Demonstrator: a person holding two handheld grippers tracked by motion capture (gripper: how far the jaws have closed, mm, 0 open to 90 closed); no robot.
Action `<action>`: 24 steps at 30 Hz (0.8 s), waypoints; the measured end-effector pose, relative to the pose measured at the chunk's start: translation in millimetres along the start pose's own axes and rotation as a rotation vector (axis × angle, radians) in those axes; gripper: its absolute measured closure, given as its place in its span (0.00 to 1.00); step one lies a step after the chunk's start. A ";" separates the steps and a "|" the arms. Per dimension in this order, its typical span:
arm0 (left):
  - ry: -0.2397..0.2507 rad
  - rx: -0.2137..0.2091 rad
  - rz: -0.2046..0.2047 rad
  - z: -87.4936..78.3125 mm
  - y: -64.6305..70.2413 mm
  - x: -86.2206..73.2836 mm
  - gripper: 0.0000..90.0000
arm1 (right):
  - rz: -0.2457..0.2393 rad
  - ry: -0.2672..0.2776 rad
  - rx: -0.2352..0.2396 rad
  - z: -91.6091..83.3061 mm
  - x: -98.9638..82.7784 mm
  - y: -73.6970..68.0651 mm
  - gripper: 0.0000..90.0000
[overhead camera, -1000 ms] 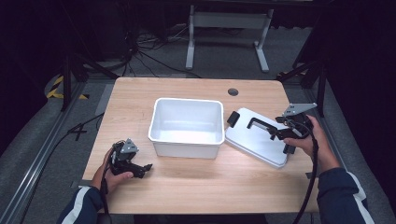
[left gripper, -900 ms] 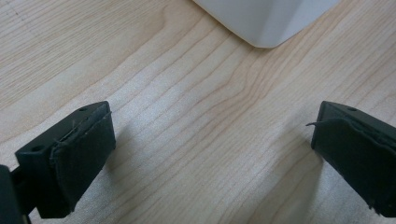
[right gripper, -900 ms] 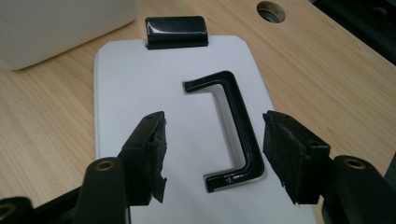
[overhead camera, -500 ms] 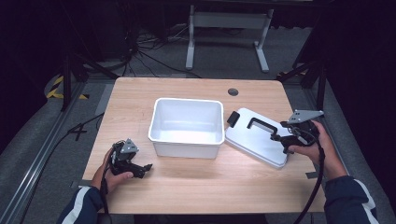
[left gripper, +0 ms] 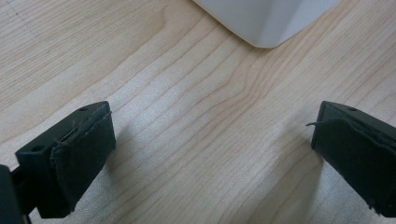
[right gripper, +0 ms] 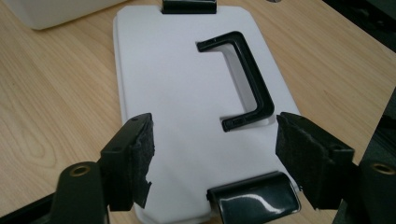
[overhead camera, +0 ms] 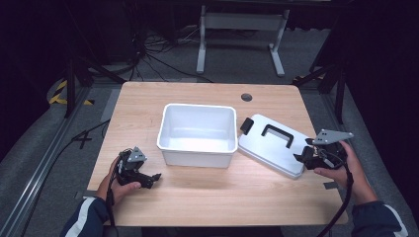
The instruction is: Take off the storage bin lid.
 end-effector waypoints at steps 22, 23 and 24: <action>0.001 0.001 0.000 0.0 0.0 0.0 0.00 | 0.034 0.012 0.008 -0.2 -53.3 -18.8 0.29; 0.001 0.000 0.000 0.0 0.0 0.0 0.00 | 0.034 0.016 0.008 0.6 -55.0 -19.4 0.30; 0.000 0.001 0.000 0.0 0.0 0.0 0.00 | 0.035 0.020 0.012 1.9 -57.2 -21.3 0.30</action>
Point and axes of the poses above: each handheld gripper's, and its own axes: z roughly forward along the jaws, x roughly out of its top, y roughly to its right, the point moved 7 cm from there along z, roughly forward along the jaws, and after that the axes turned 10 degrees about -y, right-handed, at the moved point
